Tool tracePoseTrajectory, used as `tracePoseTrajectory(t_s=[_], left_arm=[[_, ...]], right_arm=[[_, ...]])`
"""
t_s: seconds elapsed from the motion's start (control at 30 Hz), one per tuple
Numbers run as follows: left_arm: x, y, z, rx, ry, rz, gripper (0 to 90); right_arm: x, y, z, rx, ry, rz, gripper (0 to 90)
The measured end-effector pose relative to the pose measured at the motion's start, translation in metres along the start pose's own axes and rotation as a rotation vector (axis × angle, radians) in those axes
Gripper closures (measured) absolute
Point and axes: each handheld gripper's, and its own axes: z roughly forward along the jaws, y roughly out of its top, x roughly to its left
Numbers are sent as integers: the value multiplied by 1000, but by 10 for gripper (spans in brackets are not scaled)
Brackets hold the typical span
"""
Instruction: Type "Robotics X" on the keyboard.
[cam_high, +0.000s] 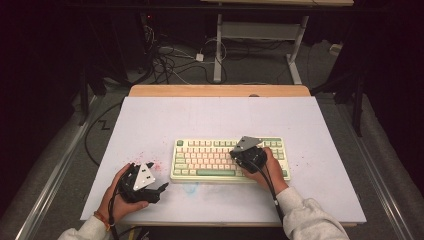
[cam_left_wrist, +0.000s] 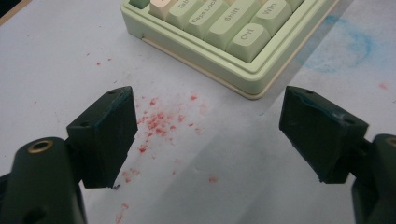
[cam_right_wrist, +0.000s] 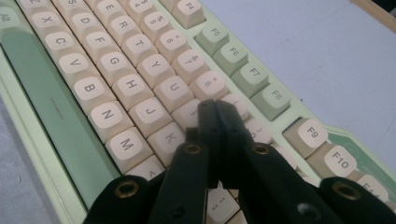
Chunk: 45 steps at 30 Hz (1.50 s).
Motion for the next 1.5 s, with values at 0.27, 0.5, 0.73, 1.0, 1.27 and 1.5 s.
tracePoseTrajectory(t_s=[0.27, 0.5, 0.73, 1.0, 1.27, 1.5], left_arm=[[1, 0, -2, -4, 1, -9, 187], [2, 0, -4, -17, -3, -21, 223], [2, 0, -4, -14, -6, -24, 229], [2, 0, -5, -18, -4, -31, 234], [3, 6, -17, -75, -19, -69, 237], [4, 7, -19, -82, -30, -78, 236]], right_arm=[[-1, 1, -10, -49, 1, 18, 900], [-3, 2, -26, -122, -9, 25, 803], [-5, 0, -40, -185, -31, 47, 606], [-4, -6, -59, -246, -73, 73, 341], [2, -28, -77, -276, -136, 75, 270], [9, -48, -90, -307, -179, 82, 261]])
